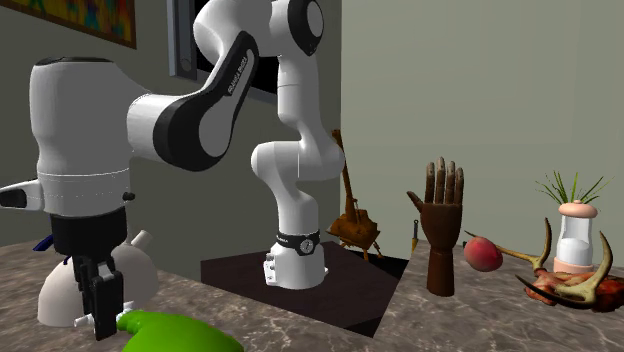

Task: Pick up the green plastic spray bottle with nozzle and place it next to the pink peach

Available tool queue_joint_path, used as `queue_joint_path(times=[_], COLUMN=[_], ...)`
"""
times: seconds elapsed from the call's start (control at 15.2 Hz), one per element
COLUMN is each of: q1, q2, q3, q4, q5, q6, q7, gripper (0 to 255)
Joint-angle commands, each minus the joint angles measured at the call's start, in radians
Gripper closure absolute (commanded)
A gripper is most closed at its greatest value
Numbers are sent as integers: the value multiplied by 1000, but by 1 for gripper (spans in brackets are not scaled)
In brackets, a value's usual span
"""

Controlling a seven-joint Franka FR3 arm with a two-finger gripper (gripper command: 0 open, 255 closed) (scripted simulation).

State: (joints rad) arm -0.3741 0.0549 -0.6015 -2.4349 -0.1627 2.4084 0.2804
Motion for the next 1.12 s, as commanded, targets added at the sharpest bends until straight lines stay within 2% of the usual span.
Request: queue_joint_path(times=[0.0, 1.06], q1=[2, 3], q2=[-28, -203], q3=[-2, 17], q4=[6, 88], q5=[-18, -98], q6=[-31, -271], q7=[10, 53], gripper=[255, 255])
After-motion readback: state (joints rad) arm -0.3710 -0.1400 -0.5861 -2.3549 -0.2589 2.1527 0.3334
